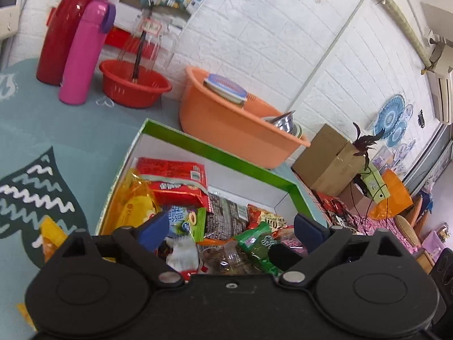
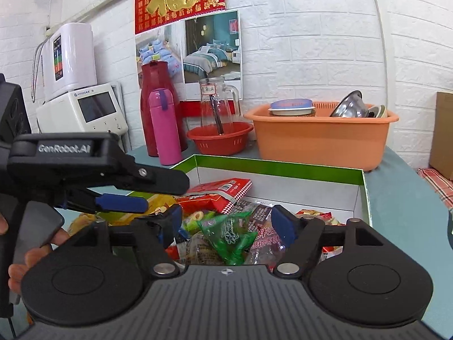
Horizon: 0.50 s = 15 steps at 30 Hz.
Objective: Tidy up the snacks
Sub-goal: 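Carry both held packets over the box and lower them in, then grasp the white I'm-printed snack bag with the left gripper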
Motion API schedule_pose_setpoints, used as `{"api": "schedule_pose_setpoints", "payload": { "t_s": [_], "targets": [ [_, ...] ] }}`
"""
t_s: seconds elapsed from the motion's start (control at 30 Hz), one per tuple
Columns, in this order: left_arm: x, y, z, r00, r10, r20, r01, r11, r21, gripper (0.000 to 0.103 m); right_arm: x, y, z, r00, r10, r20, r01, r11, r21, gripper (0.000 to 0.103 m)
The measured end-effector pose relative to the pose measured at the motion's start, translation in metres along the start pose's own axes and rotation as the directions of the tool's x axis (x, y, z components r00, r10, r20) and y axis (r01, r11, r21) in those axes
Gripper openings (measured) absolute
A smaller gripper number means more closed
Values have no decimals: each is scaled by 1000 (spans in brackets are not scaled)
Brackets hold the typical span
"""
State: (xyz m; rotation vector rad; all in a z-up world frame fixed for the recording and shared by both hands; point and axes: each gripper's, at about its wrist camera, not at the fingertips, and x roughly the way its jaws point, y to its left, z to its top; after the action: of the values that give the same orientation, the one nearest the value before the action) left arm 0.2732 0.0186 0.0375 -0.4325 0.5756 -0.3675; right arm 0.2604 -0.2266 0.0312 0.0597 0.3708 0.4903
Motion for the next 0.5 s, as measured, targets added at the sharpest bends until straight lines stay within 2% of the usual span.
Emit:
{"api": "schedule_pose_setpoints", "payload": {
  "t_s": [0.13, 0.3, 0.5],
  "targets": [
    [-34, -16, 0, 999, -30, 30, 29, 999, 19, 103, -33, 2, 5, 999, 9, 50, -10, 1000, 23, 103],
    [-77, -31, -16, 998, -7, 58, 4, 999, 47, 103, -76, 6, -2, 996, 21, 83, -26, 998, 63, 103],
    [-101, -29, -59, 1000, -19, 3, 19, 999, 45, 103, -107, 13, -33, 998, 54, 38, -58, 990, 131, 103]
  ]
}}
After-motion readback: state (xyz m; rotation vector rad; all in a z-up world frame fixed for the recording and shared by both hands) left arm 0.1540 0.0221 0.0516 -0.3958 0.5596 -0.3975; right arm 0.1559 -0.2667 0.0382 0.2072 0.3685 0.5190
